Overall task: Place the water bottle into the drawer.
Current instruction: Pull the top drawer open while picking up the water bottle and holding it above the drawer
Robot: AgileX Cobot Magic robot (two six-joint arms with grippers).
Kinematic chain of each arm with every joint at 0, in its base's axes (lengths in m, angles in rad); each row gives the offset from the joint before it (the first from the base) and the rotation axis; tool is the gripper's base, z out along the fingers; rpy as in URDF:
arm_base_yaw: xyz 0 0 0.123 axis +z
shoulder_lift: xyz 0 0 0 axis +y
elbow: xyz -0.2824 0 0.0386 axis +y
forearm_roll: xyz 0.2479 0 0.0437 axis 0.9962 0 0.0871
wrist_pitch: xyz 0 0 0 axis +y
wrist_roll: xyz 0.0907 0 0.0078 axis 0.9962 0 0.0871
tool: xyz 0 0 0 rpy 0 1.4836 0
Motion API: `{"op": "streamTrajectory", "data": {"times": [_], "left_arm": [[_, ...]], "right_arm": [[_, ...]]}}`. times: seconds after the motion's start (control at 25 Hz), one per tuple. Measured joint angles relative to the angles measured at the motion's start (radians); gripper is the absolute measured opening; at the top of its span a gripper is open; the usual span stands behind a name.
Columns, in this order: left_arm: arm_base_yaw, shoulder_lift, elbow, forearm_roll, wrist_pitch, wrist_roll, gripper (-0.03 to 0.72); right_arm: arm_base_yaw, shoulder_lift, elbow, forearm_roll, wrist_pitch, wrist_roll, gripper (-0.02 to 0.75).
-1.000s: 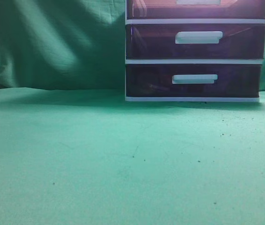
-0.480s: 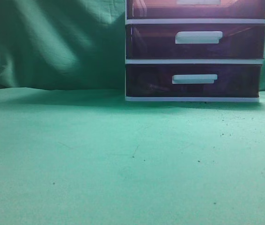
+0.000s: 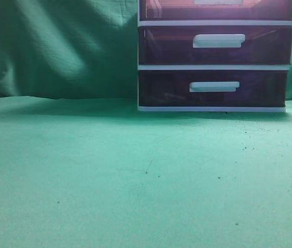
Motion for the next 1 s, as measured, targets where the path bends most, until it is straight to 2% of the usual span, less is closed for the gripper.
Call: {"op": "streamTrajectory", "data": {"times": [0.28, 0.52, 0.64, 0.68, 0.76, 0.84, 1.0], "left_arm": [[0.000, 0.156, -0.170, 0.066, 0.141, -0.026, 0.050], [0.000, 0.324, -0.195, 0.129, 0.146, -0.050, 0.050], [0.000, 0.457, -0.195, 0.197, 0.148, -0.050, 0.313], [0.000, 0.509, -0.195, 0.212, 0.143, -0.050, 0.435], [0.000, 0.581, -0.195, 0.218, 0.122, -0.057, 0.582], [-0.008, 0.644, -0.197, 0.222, 0.102, -0.063, 0.657], [-0.040, 0.771, -0.233, 0.230, 0.087, -0.065, 0.643]], "right_arm": [[0.000, 0.000, 0.000, 0.000, 0.000, 0.000, 0.047], [0.000, 0.000, 0.000, 0.000, 0.000, 0.000, 0.047], [0.000, 0.000, 0.000, 0.000, 0.000, 0.000, 0.047], [0.000, 0.000, 0.000, 0.000, 0.000, 0.000, 0.047], [0.000, 0.000, 0.000, 0.000, 0.000, 0.000, 0.047], [0.000, 0.000, 0.000, 0.000, 0.000, 0.000, 0.047], [0.000, 0.000, 0.000, 0.000, 0.000, 0.000, 0.047]]}}
